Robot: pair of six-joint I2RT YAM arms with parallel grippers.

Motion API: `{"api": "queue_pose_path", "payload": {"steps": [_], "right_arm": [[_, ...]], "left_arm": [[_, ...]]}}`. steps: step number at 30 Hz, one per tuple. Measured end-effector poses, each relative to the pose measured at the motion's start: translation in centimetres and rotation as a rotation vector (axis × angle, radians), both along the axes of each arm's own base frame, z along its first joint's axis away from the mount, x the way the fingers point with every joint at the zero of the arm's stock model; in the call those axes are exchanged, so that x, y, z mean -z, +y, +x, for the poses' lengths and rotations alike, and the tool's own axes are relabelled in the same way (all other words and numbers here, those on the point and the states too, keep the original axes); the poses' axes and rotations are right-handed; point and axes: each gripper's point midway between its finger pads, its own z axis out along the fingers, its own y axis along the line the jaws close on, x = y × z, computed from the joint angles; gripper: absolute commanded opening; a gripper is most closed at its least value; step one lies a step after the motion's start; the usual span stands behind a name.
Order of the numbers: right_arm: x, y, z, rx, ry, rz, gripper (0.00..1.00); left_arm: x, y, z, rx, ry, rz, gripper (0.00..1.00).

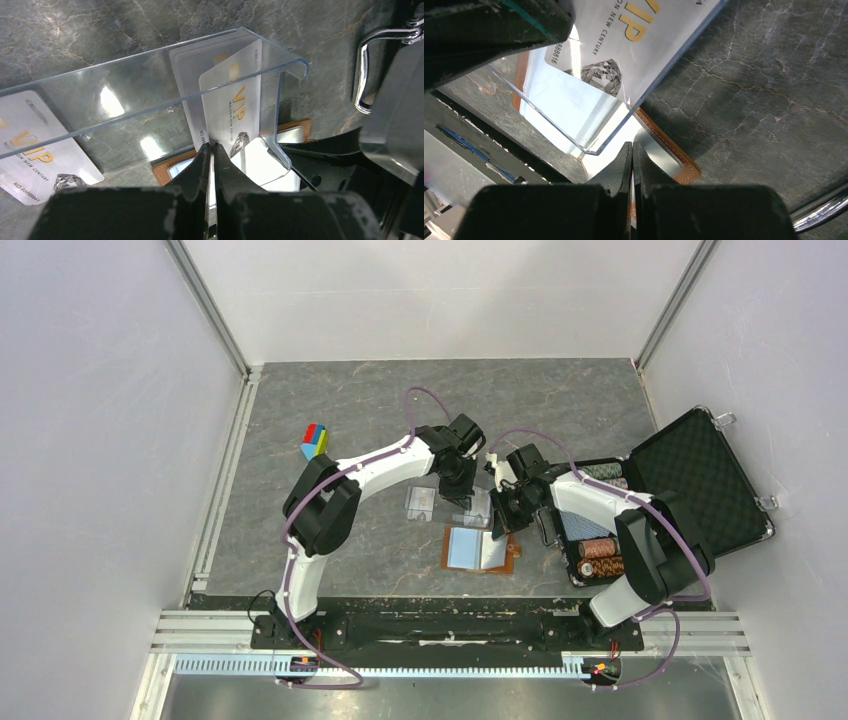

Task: Put the credit cards into the card holder
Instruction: Pick up the credit card from the storage box.

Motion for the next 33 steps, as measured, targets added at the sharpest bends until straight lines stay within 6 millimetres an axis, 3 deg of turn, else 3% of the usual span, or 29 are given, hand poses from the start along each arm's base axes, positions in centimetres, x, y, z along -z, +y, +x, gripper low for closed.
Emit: {"api": "queue_pose_path", "payload": {"steps": [6,14,18,20,23,33], "right_arm": [[0.0,0.0,0.0,0.000,0.000,0.000,0.00],[0.0,0.0,0.0,0.000,0.000,0.000,0.00],[0.0,0.0,0.0,0.000,0.000,0.000,0.00],[0.0,0.0,0.0,0.000,0.000,0.000,0.00],[0.0,0.0,0.0,0.000,0.000,0.000,0.00],[-0.8,-0.4,0.4,0.035,-0.017,0.022,0.00]], "left_arm": [[-0.4,-0.4,0.0,0.007,-0.007,-0.007,0.10],[-0.9,-1.1,0.1,0.019,-0.009,-0.044,0.23],[-1.1,-1.6,0.0,0.027,-0.007,-0.067,0.24],[-1.3,-1.9,0.1,0.032,-0.008,-0.083,0.19],[-1.4,-2.4,0.1,0.040,-0.009,-0.109,0.03],[-1.9,-2.2,-0.2,0.037,-0.041,-0.155,0.02]]}}
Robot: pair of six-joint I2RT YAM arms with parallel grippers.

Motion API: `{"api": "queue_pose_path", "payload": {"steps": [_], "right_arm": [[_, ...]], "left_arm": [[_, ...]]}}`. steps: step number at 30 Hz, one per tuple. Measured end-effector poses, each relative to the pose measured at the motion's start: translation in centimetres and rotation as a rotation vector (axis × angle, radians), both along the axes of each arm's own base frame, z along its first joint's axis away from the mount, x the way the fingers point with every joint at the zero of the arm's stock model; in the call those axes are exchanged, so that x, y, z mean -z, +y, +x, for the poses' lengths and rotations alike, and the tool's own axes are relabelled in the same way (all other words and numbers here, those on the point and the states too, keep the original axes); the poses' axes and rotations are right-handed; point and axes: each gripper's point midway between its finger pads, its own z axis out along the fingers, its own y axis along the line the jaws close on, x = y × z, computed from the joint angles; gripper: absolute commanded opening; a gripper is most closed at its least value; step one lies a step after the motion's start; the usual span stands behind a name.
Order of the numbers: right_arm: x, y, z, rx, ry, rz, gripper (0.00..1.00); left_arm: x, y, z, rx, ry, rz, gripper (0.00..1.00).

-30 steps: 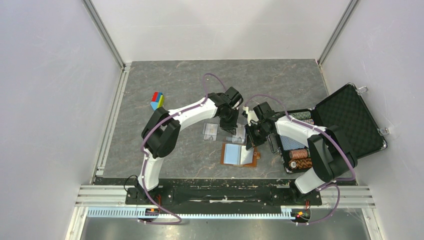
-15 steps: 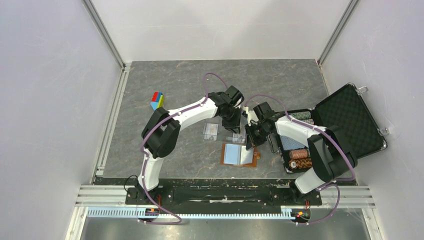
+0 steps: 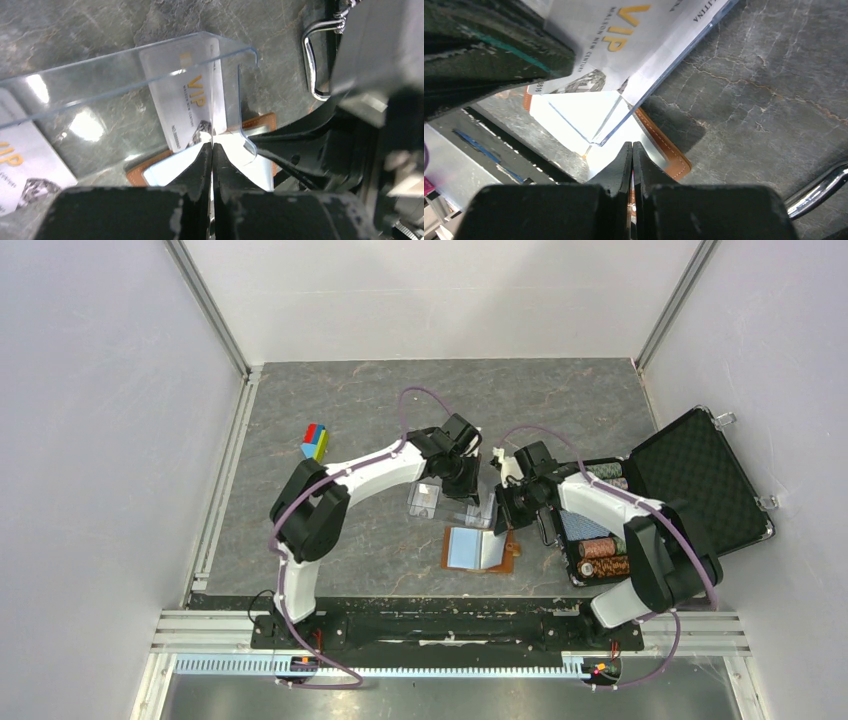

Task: Put the credit cards into the card holder
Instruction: Pick up the credit card from the storage box.

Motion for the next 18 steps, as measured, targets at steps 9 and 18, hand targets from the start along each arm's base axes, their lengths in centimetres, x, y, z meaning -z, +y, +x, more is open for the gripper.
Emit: {"api": "queue_pose_path", "payload": {"steps": [9,18], "right_arm": [[-3.1,1.1,1.1,0.056,-0.054,0.189,0.04],[-4.1,1.7,0.3,0.124,-0.001,0.391,0.41]], "left_arm": [[-5.3,2.9,0.0,-0.077,-0.112,-0.110,0.02],[-7.1,3.7,-0.9,-0.105,-0.100,-0.308,0.02]]}}
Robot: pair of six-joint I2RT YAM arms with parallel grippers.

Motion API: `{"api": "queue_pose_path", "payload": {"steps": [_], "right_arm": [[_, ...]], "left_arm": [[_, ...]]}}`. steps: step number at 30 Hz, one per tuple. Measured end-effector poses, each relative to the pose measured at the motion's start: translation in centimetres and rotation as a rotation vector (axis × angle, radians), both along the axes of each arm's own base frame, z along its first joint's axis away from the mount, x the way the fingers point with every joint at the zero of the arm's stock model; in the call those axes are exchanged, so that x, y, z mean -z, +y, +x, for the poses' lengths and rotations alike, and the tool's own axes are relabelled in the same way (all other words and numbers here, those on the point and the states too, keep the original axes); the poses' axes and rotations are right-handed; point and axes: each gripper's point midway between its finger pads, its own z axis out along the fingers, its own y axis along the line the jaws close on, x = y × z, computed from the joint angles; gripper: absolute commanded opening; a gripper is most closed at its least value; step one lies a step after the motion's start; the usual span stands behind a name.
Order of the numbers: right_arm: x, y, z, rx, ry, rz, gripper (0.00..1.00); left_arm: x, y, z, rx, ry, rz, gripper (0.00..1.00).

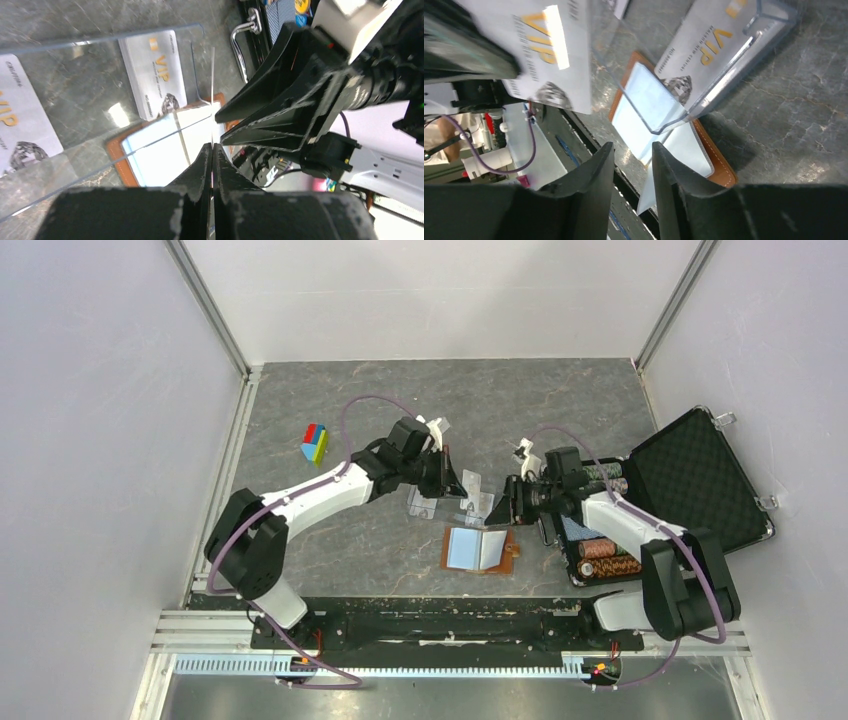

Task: Put the credit cards into the card holder
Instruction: Pick up the credit card from the storage box.

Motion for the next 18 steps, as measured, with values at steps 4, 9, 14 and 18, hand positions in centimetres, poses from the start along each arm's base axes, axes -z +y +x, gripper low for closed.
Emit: {"api": "queue_pose_path", "payload": {"steps": [4,9,14,18], "right_arm": [[-2.2,0.3,0.7,0.020,-0.051,0.106,0.56],[-4.9,1.3,1.5,0.001,-0.131,0.215,0.62],[-5.8,1.9,1.4,-0.003,-0.131,0.283,0.54],[-6.9,2.3,1.5,-0.007,-0.138,0.335,0.30]], "left_arm": [[0.2,0.0,-1.2,0.029,0.006,-0.052,0.02],[-1.2,-0.5,-2.3,0.078,-0.019,-0.146,0.02],[-2.9,-1.0,-3.0,0.110,-0.038,-0.239,0.02],[-3.1,-1.1,-2.8,0.109,-0.047,-0.265,0.02]]}}
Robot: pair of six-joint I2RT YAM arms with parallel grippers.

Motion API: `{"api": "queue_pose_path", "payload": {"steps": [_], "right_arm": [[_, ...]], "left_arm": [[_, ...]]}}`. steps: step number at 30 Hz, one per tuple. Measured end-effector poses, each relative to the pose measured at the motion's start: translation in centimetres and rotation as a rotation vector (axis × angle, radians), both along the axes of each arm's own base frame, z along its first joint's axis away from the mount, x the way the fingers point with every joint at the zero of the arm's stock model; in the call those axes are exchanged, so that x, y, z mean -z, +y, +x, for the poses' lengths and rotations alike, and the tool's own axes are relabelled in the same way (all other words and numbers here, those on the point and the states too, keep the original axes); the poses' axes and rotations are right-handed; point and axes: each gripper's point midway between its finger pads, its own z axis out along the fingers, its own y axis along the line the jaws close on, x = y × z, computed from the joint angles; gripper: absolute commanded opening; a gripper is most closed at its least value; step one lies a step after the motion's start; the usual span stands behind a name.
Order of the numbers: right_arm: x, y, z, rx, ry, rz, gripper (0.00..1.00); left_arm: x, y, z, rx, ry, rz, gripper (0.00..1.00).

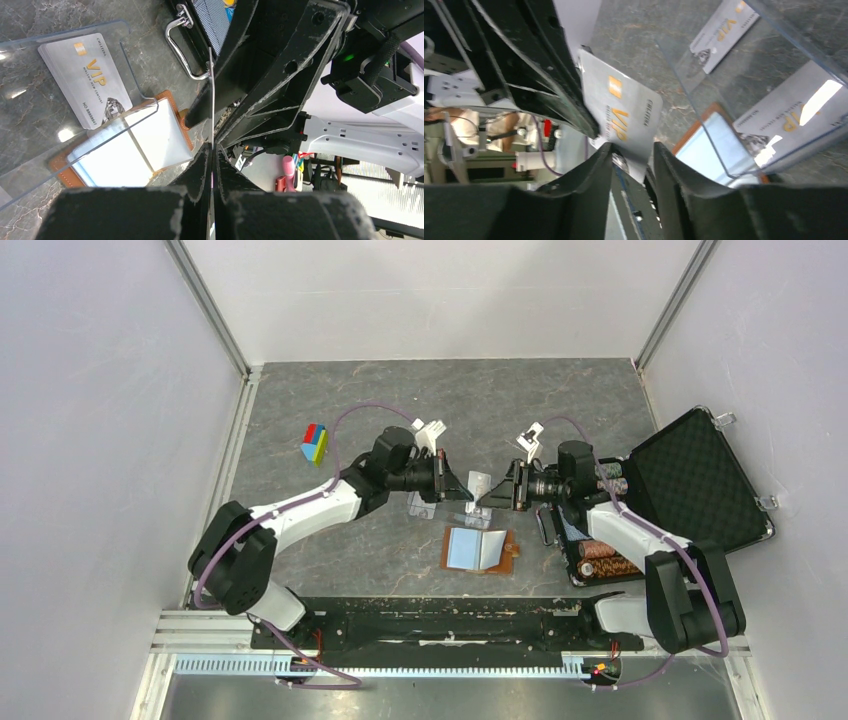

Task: Put the credit cards into the card holder
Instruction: Pick up the credit card from the storage box, then move the storage box to the center of the board.

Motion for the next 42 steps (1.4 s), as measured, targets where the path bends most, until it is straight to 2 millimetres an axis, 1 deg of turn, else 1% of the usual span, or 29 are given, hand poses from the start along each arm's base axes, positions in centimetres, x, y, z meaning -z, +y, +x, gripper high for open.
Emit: {"api": "queue_pose_path", "payload": {"steps": [1,3,4,5,8,10,13,16,18,22,26,30,34,38,40,42], "right_arm": [[-0.3,0.1,0.0,-0.001,-0.003,0.012,0.23],[-0.7,0.2,0.1,0.006,-0.006,0.037,0.04],[-0.7,0.2,0.1,0.011,0.000,0.053,0.00],[-0.8,0.1,-0.1,0.012,0.008,0.069,0.00],[-1.4,0.3,-0.5,0.004,0.011,0.106,0.00],[-1.5,0.4,-0.6,0.000,0.006,0.105,0.00],[-0.5,0.1,-0.3,0.015,0.016,0.050,0.00],[0.7,-0.4,0.1,0.039,0.030,-0.027,0.00],[1.8,-0.8,0.0,0.052,0.054,-0.075,0.00],[3.9,-1.5,-1.0,0.067,0.119,-0.145,0.00],[5.8,-1.8,-3.0,0.051,0.175,-0.181,0.00],[6.8,-2.0,-4.8,0.038,0.207,-0.193,0.00],[6.5,-2.0,-5.5,0.028,0.185,-0.177,0.00],[5.5,-1.7,-5.8,0.005,0.152,-0.148,0.00],[5.2,-1.5,-5.9,-0.011,0.144,-0.134,0.00],[5.4,-1.4,-6.1,-0.025,0.147,-0.137,0.00]], "left_arm": [[0.1,0.0,0.0,0.000,0.001,-0.002,0.03],[0.3,0.1,-0.1,-0.001,0.006,-0.004,0.10],[0.4,0.3,-0.1,-0.005,0.007,-0.004,0.15],[0.6,0.5,0.0,-0.013,0.011,0.002,0.22],[1.4,0.8,-0.1,-0.024,0.026,0.019,0.39],[1.6,0.8,-0.3,-0.023,0.035,0.027,0.43],[1.8,1.4,-0.7,-0.043,0.043,0.058,0.43],[2.1,2.5,-1.0,-0.079,0.053,0.111,0.42],[2.7,3.4,-1.1,-0.108,0.063,0.157,0.40],[5.2,5.2,-1.7,-0.155,0.108,0.271,0.35],[7.4,6.3,-3.0,-0.163,0.156,0.361,0.33],[9.7,6.1,-3.6,-0.138,0.194,0.427,0.32],[12.2,5.2,-3.4,-0.109,0.238,0.495,0.31],[13.3,3.3,-2.0,-0.099,0.248,0.512,0.31],[13.3,2.4,-1.0,-0.103,0.238,0.506,0.31],[13.1,1.4,0.4,-0.116,0.218,0.500,0.32]]}}
